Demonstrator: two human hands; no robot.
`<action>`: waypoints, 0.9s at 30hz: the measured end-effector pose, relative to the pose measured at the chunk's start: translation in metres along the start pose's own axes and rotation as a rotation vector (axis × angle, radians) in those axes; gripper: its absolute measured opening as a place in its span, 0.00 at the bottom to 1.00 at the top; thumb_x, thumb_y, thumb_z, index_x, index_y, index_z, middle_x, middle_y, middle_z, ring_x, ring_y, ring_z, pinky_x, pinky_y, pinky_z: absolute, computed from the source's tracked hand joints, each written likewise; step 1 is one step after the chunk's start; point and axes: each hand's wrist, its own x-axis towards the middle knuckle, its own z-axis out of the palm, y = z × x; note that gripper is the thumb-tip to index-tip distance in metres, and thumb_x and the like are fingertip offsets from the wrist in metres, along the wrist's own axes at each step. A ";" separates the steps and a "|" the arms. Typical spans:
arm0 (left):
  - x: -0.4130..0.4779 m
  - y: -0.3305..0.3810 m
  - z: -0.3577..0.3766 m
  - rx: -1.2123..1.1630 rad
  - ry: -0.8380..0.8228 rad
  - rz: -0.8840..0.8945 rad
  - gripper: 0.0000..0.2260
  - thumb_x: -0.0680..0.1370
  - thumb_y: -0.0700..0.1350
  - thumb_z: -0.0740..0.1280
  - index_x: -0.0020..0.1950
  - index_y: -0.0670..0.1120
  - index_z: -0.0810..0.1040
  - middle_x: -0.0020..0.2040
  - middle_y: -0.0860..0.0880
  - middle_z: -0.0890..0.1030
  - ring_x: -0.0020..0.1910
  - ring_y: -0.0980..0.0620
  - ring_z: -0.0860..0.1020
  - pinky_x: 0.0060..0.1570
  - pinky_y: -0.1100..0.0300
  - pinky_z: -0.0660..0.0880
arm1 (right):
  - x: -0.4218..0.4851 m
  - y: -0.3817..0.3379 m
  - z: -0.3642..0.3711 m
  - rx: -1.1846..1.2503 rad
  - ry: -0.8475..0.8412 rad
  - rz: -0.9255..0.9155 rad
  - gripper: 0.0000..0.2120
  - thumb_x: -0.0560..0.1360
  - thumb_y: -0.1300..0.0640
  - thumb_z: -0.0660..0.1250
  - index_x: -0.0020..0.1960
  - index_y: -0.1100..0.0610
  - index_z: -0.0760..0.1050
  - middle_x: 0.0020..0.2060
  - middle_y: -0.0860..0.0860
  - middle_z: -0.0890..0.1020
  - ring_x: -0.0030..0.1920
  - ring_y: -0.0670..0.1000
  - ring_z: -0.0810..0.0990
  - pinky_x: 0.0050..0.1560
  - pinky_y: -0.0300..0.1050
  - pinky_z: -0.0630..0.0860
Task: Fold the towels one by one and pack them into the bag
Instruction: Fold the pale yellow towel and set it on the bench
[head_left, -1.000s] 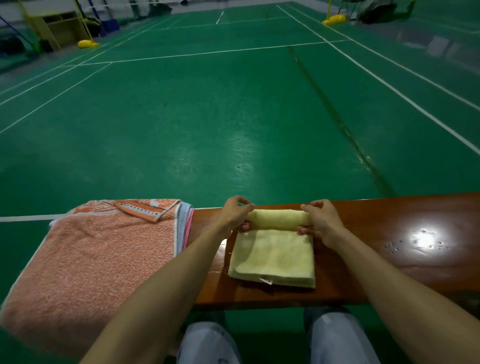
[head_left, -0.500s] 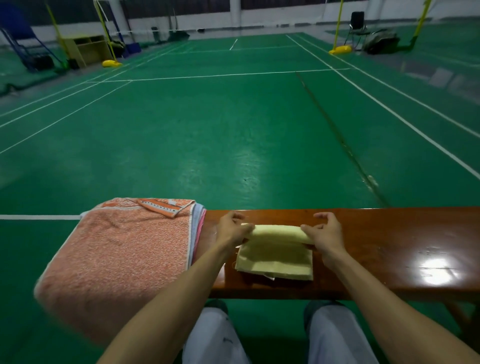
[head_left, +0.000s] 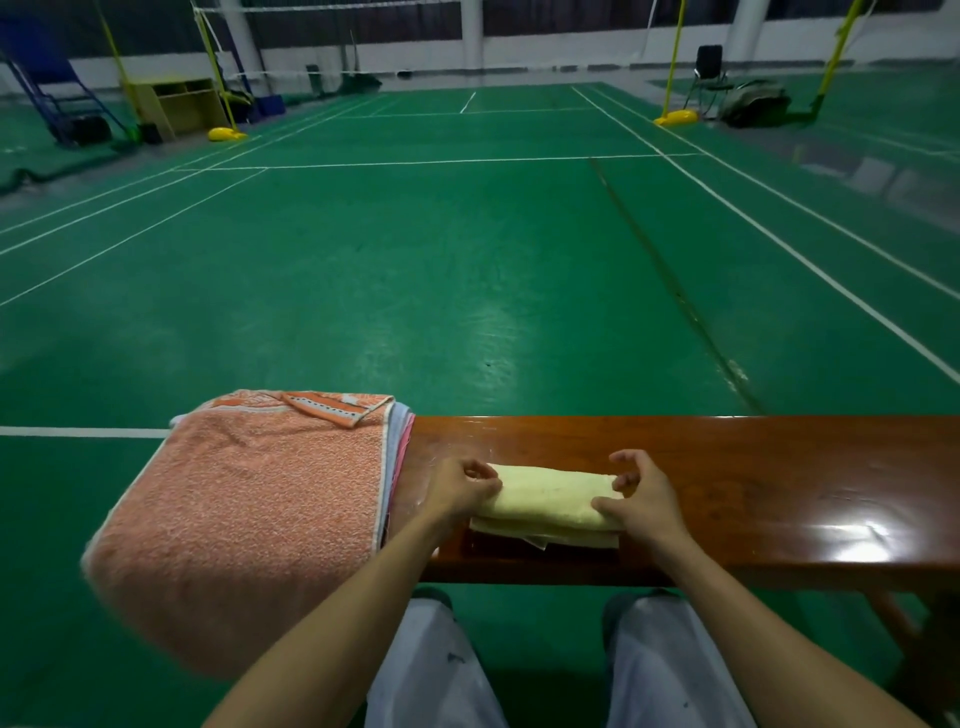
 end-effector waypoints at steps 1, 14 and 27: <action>0.000 -0.002 -0.001 0.051 0.002 0.028 0.06 0.75 0.41 0.71 0.51 0.45 0.81 0.56 0.48 0.78 0.55 0.51 0.75 0.52 0.57 0.77 | -0.001 0.000 0.000 -0.054 -0.013 -0.019 0.29 0.69 0.64 0.77 0.65 0.54 0.70 0.47 0.51 0.76 0.45 0.49 0.76 0.38 0.39 0.73; -0.003 0.004 0.005 0.816 -0.181 0.612 0.14 0.79 0.40 0.65 0.63 0.49 0.78 0.69 0.52 0.71 0.68 0.51 0.65 0.68 0.54 0.66 | 0.004 -0.021 0.018 -0.540 0.028 -0.282 0.23 0.73 0.43 0.72 0.67 0.44 0.73 0.63 0.47 0.70 0.65 0.50 0.65 0.60 0.48 0.64; 0.007 -0.033 0.010 0.703 -0.202 0.515 0.29 0.79 0.57 0.61 0.76 0.47 0.60 0.77 0.50 0.59 0.74 0.52 0.57 0.71 0.57 0.55 | 0.000 0.021 0.032 -0.670 -0.171 -0.237 0.50 0.59 0.15 0.39 0.75 0.37 0.59 0.74 0.41 0.62 0.74 0.49 0.55 0.68 0.56 0.56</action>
